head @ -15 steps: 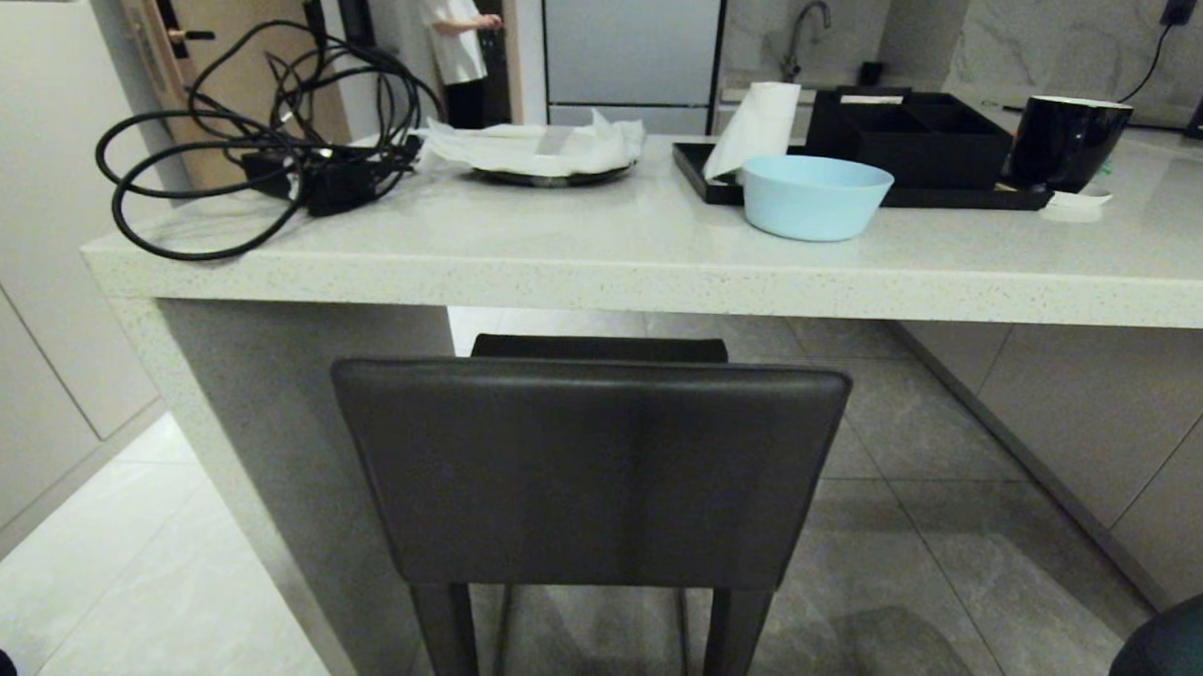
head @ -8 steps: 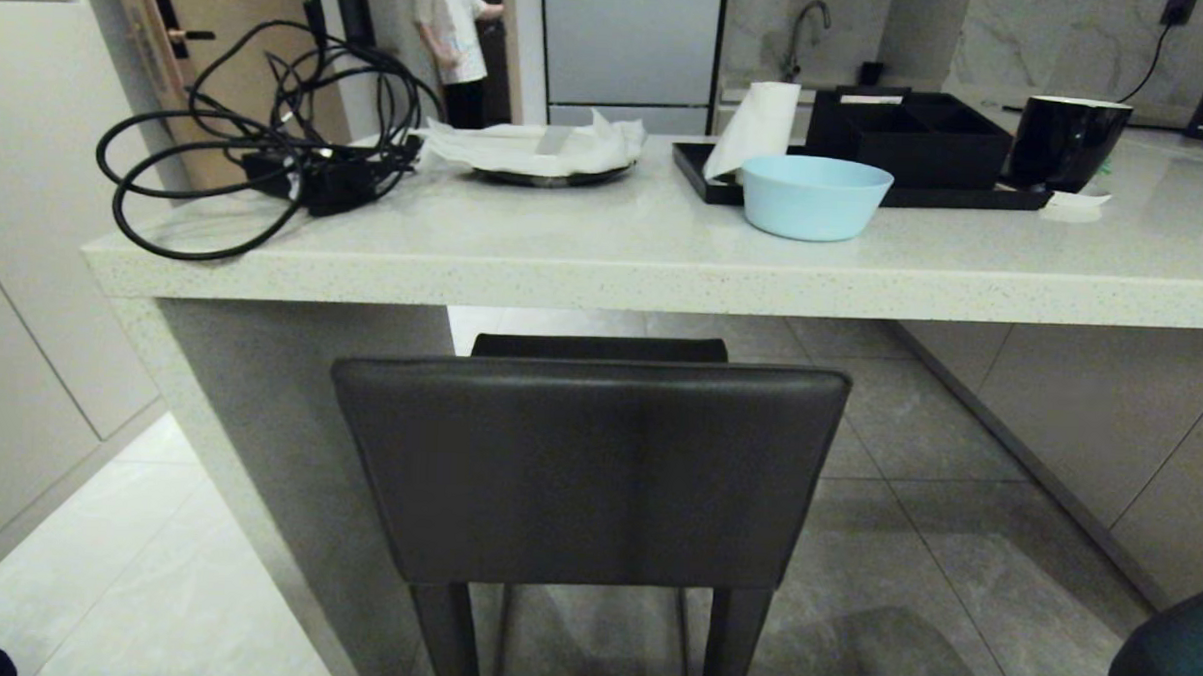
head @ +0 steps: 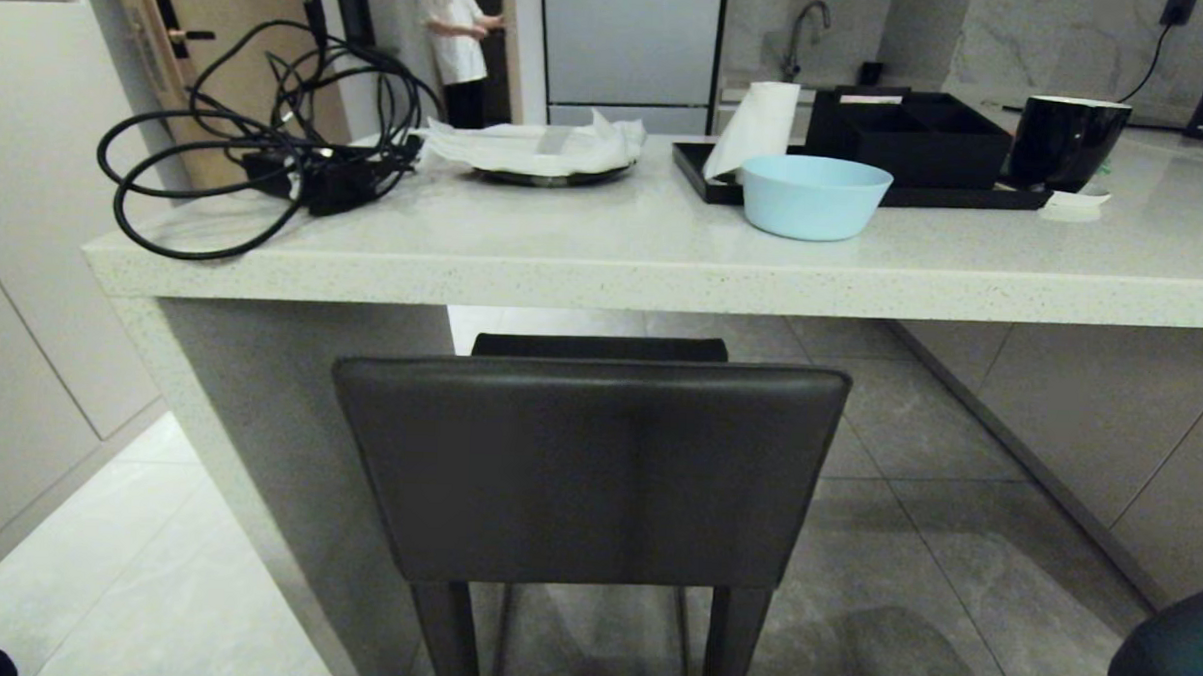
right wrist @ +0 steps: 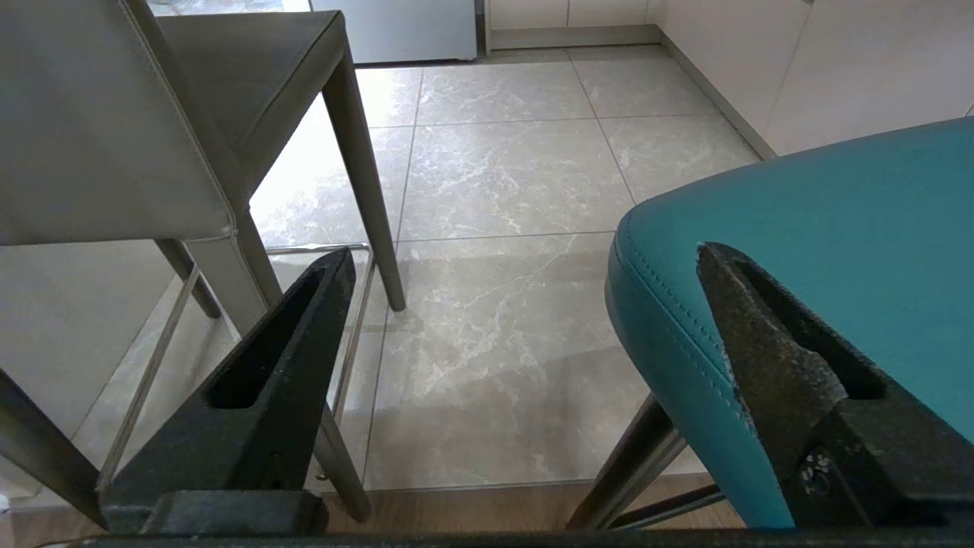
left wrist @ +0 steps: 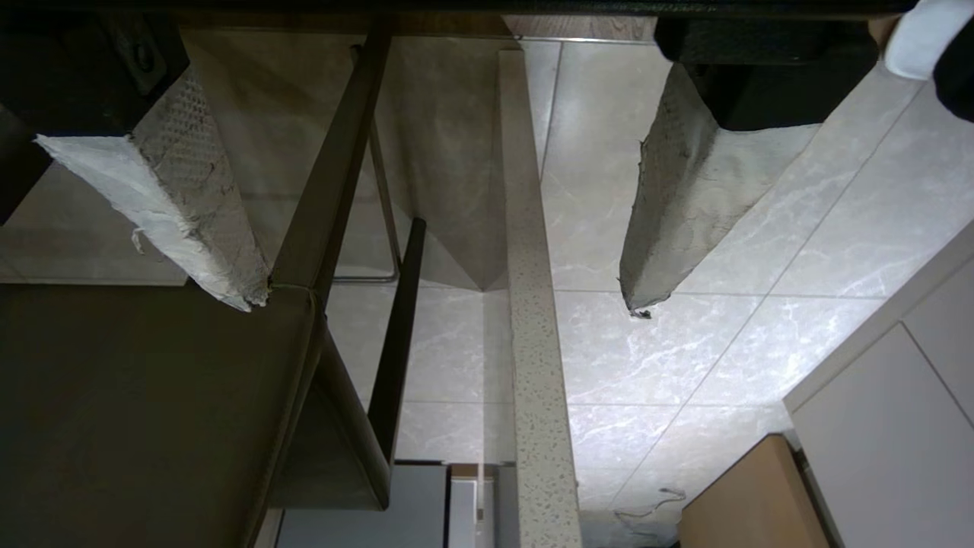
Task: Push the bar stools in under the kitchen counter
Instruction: Pull the gray chair out from under the dining table
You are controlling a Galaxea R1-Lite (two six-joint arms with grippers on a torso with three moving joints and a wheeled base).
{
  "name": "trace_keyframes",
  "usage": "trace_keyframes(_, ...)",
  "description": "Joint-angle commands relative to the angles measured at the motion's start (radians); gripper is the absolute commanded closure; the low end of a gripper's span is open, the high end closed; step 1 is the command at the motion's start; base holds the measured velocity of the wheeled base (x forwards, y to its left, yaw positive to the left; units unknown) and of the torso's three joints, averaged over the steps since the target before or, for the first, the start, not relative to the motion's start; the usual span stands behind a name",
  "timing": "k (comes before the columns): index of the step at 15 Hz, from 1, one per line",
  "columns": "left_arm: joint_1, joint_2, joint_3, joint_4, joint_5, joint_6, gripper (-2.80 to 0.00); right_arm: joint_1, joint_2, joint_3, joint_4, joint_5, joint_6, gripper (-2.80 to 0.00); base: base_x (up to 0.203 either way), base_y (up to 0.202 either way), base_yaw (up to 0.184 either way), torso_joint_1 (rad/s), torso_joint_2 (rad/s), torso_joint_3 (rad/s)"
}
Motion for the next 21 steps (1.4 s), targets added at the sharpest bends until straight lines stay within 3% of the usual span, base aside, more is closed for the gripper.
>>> trace_keyframes(1,-0.001,0.000,0.018,0.000,0.000,-0.002,-2.80,0.000,0.001,0.000,0.000,0.001,0.002,-2.80,0.000,0.000,0.000,0.000,0.00,0.000)
trace_keyframes(12,0.000,-0.002,0.014,0.006,-0.003,0.012,-2.80,-0.001,-0.002,-0.004,0.001,0.010,-0.020,-2.80,0.000,0.000,0.000,0.000,0.00,0.000)
trace_keyframes(14,0.000,0.009,-0.056,0.012,-0.024,-0.003,-2.80,-0.001,0.004,-0.029,0.004,0.015,-0.018,-2.80,0.000,0.000,0.000,0.000,0.00,0.000)
trace_keyframes(16,0.000,0.110,-0.220,0.042,-0.115,-0.058,-2.80,0.001,0.083,-0.121,0.009,0.079,0.038,-2.80,0.000,0.000,0.000,0.000,0.00,0.000)
trace_keyframes(18,-0.011,0.220,-0.265,0.017,-0.350,-0.090,-2.80,0.006,0.230,-0.172,-0.009,0.184,0.060,-2.80,0.000,0.000,0.000,0.000,0.00,0.000)
trace_keyframes(19,-0.033,0.279,-0.268,-0.028,-0.416,-0.097,-2.80,0.020,0.310,-0.185,-0.042,0.218,0.065,-2.80,0.000,0.000,0.000,0.000,0.00,0.000)
trace_keyframes(21,-0.116,0.433,-0.272,-0.135,-0.472,-0.105,-2.80,0.074,0.490,-0.208,-0.154,0.265,0.069,-2.80,0.000,0.000,0.000,0.000,0.00,0.000)
